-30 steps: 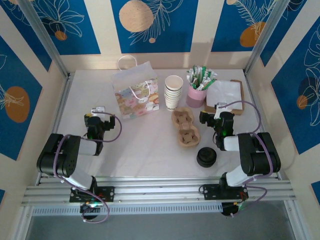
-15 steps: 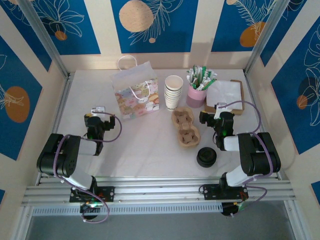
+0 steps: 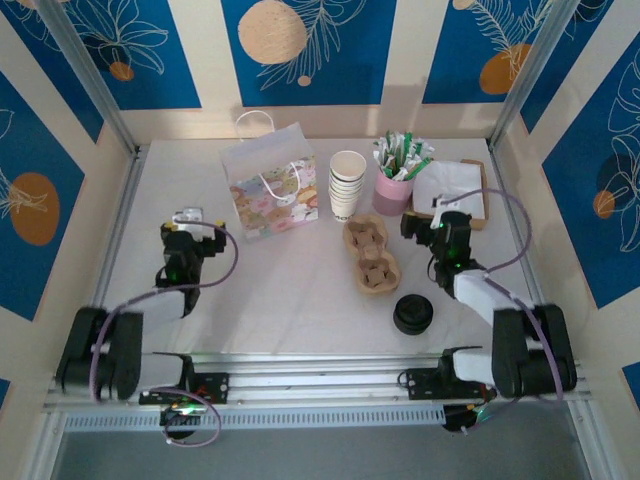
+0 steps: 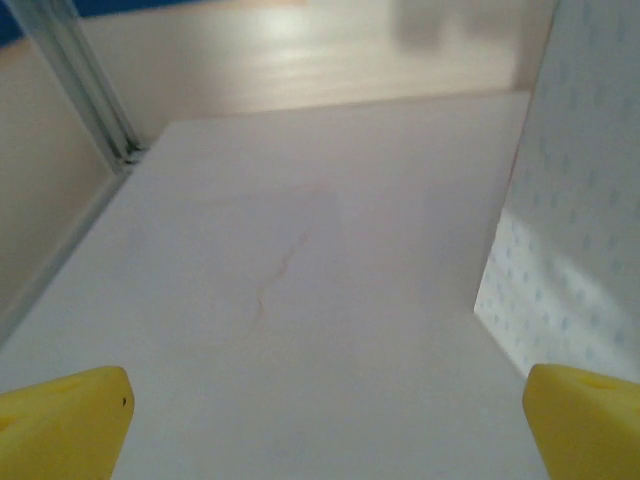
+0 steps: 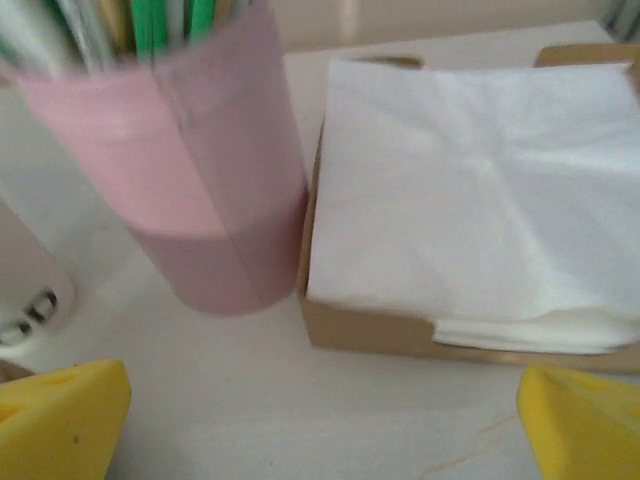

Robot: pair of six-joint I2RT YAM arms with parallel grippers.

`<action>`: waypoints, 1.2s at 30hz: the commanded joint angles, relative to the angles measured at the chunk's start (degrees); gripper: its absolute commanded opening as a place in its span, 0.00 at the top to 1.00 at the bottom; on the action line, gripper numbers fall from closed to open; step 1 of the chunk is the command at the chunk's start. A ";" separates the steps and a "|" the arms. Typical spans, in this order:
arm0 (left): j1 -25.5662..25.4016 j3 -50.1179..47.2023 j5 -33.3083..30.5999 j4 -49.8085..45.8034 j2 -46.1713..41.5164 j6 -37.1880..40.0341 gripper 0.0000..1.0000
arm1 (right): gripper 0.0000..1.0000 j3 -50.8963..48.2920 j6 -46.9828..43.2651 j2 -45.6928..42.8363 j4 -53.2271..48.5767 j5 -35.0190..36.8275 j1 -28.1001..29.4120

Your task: Pack the takeout coffee

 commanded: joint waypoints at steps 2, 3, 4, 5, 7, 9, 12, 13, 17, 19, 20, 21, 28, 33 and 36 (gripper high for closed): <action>0.17 2.68 -6.09 -17.08 -12.54 -11.13 0.00 | 0.01 7.71 11.71 -8.83 -29.81 0.75 -2.98; 0.22 3.19 -8.33 -20.25 -14.79 -15.54 0.00 | 0.01 8.63 14.39 -10.31 -34.05 0.46 -3.68; 0.26 4.48 -9.76 -25.92 -17.58 -20.79 0.00 | 0.01 9.85 18.46 -12.04 -39.40 1.13 -4.26; 0.39 6.95 -8.39 -34.30 -20.57 -24.83 0.00 | 0.01 11.06 23.30 -13.71 -44.85 3.24 -4.77; 0.44 11.77 -4.31 -46.58 -24.77 -25.47 0.00 | 0.01 12.55 29.68 -17.17 -50.84 4.86 -6.21; 0.44 15.89 -5.31 -57.55 -27.58 -27.74 0.00 | 0.00 13.76 28.76 -20.75 -51.30 0.03 -8.24; 0.44 18.59 -7.53 -62.04 -30.46 -29.05 0.00 | 0.07 17.34 28.66 -24.72 -50.91 -5.81 -9.42; 0.44 18.78 -3.83 -60.58 -31.25 -26.66 0.00 | 0.11 19.49 28.94 -25.12 -51.01 -7.64 -9.42; 0.44 18.72 12.75 -55.91 -31.99 -23.88 0.00 | 0.20 29.26 33.21 -22.29 -51.57 -17.16 -8.54; 0.44 17.68 18.47 -54.00 -31.50 -22.42 0.00 | 0.29 33.66 36.21 -19.37 -51.71 -19.48 -6.16; 0.39 16.90 19.57 -53.59 -31.22 -21.55 0.00 | 0.33 36.21 37.42 -17.25 -52.27 -19.13 -3.94; 0.37 16.14 18.88 -53.66 -31.02 -21.82 0.00 | 0.35 38.33 38.06 -15.42 -52.87 -17.83 -1.53; 0.35 12.80 12.80 -54.81 -31.75 -29.34 0.03 | 0.46 54.59 39.46 2.23 -58.40 -2.15 17.72; 0.41 12.23 12.68 -55.97 -32.76 -27.48 0.03 | 0.64 64.31 42.81 15.89 -63.27 -3.89 19.07; 0.35 12.14 13.06 -56.71 -32.68 -28.15 0.05 | 0.70 68.70 45.57 22.71 -65.16 -3.34 19.15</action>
